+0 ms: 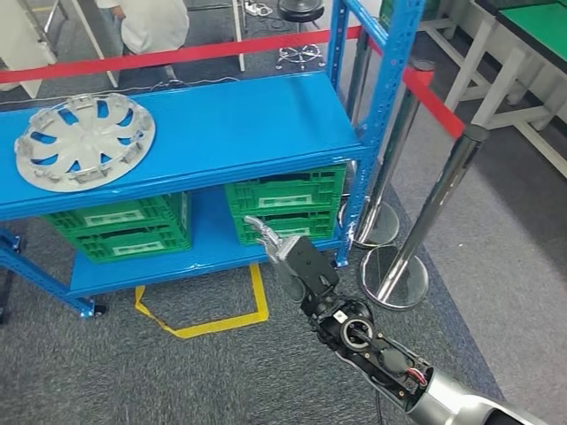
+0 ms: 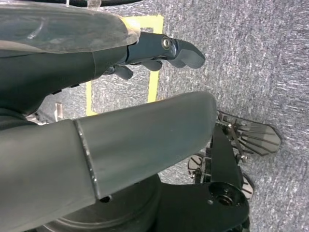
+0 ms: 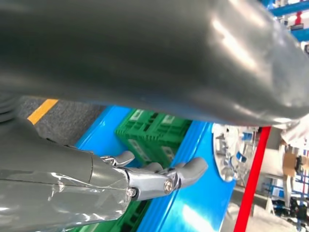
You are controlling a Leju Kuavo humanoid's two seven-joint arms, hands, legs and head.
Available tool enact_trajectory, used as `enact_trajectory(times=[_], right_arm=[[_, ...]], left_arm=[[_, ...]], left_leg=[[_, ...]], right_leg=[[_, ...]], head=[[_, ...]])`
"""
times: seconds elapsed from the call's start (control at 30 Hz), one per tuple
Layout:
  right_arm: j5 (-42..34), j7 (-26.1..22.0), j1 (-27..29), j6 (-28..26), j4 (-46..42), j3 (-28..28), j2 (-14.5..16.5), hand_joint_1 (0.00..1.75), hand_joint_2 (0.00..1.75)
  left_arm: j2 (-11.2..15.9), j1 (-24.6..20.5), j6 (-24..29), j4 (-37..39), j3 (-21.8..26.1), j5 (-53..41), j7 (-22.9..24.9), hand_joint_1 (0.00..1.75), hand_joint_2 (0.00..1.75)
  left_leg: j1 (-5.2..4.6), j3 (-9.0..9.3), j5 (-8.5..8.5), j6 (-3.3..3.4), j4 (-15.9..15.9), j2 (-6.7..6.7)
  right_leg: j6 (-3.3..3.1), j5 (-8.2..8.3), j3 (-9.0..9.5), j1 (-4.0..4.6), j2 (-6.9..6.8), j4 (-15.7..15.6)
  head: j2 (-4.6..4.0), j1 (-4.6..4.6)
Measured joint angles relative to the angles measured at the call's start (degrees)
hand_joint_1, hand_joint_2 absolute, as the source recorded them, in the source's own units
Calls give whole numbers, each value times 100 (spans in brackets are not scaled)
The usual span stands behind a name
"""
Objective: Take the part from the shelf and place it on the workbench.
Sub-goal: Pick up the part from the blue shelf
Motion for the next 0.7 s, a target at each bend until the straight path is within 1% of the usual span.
enact_trajectory(times=[0.03, 0.07, 0.1, 0.13, 0.17, 0.2, 0.23, 0.27, 0.3, 0.33, 0.37, 0.4, 0.43, 0.5, 0.57, 0.6, 0.63, 0.7], right_arm=[[2, 0, 0, 0, -1, -1, -1, 0, 0], [4, -1, -2, -1, -2, -1, -3, 0, 0], [5, -1, -4, -1, -2, -2, -5, 0, 0], [7, -1, -2, -1, -2, -3, -7, 0, 0], [9, 0, 3, -1, -1, -3, -8, 0, 0], [9, 2, 14, -1, 0, -3, -9, 0, 0], [9, 6, 27, -1, 1, -3, -10, 0, 0], [10, 13, 35, -1, 2, -3, -14, 0, 0], [14, 21, 40, -2, 2, -3, -17, 0, 0], [19, 30, 39, -3, 1, -3, -20, 0, 0], [24, 37, 36, -5, 1, -3, -24, 0, 0], [28, 43, 32, -9, -1, -3, -25, 0, 0], [31, 50, 30, -14, -4, -2, -26, 0, 0], [33, 59, 26, -24, -12, -1, -28, 0, 0], [35, 60, 23, -36, -29, -1, -28, 0, 0], [36, 59, 17, -41, -38, -1, -28, 0, 0], [37, 59, 13, -45, -47, 1, -28, 0, 0], [37, 61, 9, -45, -50, 4, -28, 0, 0]], left_arm=[[-3, 4, 1, 0, -1, 1, 0, 0, 0], [-4, 8, 1, 0, -2, 1, 0, 0, 0], [-5, 9, 2, 0, -2, 1, 0, 0, 0], [-4, 11, 2, 0, -2, 1, 0, 0, 0], [-3, 11, 2, 0, -2, 0, 0, 0, 0], [-3, 11, 2, 0, -2, 0, 1, 0, 0], [-3, 12, 2, 0, -3, 1, 1, 0, 0], [-4, 14, 1, 0, -3, 2, 2, 0, 0], [-5, 16, 1, 0, -4, 3, 2, 0, 0], [-8, 16, -2, 0, -4, 5, 2, 0, 0], [-11, 15, -6, 0, -5, 8, 2, 0, 0], [-13, 9, -10, 0, -5, 10, 1, 0, 0], [-13, 2, -15, 0, -6, 13, 0, 0, 0], [-8, -3, -18, 0, -7, 17, -2, 0, 0], [1, 10, -19, 0, -8, 17, -2, 0, 0], [2, 8, -19, 0, -9, 17, -2, 0, 0], [2, 4, -19, 0, -10, 16, -2, 0, 0], [-2, -5, -20, 0, -13, 16, -2, 0, 0]], left_leg=[[6, 15, -3, 36, -11, -4], [15, 36, -7, 77, -22, -8], [26, 60, -11, 114, -34, -10], [26, 81, -22, 144, -38, -10], [18, 97, -39, 170, -37, -15], [7, 111, -52, 186, -36, -24], [-3, 129, -68, 194, -35, -38], [-12, 154, -86, 196, -33, -57], [-17, 190, -109, 190, -33, -80], [-20, 234, -135, 178, -32, -104], [-26, 272, -160, 162, -31, -127], [-33, 294, -181, 140, -23, -151], [-37, 297, -192, 115, -18, -169], [-38, 279, -194, 60, -19, -195], [-27, 263, -247, 1, 40, -183], [-25, 181, -346, -32, 217, -163], [-16, 20, -496, -62, 528, -139], [3, -466, -812, -117, 1366, -104]], right_leg=[[33, -23, 2, -10, -2, 14], [62, -93, -34, -19, -4, 113], [85, -221, -130, -27, -4, 335], [102, -399, -300, -34, -4, 693], [113, -593, -514, -34, -4, 1130], [121, -734, -726, -35, -4, 1534], [122, -772, -877, -34, -3, 1789], [115, -688, -923, -34, -3, 1815], [97, -487, -847, -32, -1, 1589], [71, -224, -681, -29, 10, 1185], [39, -21, -494, -21, 43, 767], [11, 110, -327, -11, 72, 409], [-11, 156, -223, 2, 95, 204], [-46, 133, -158, 18, 100, 100], [-98, 152, -110, -11, 69, 45], [-132, 162, -84, -29, 47, 9], [-160, 167, -63, -39, 19, -18], [-195, 153, -58, -33, -35, -27]], head=[[0, 15], [0, 33], [0, 64], [0, 103], [0, 142], [0, 172], [0, 191], [0, 206], [0, 226], [0, 248], [0, 269], [0, 279], [0, 285], [0, 274], [0, 264], [0, 235], [0, 197], [0, 110]])
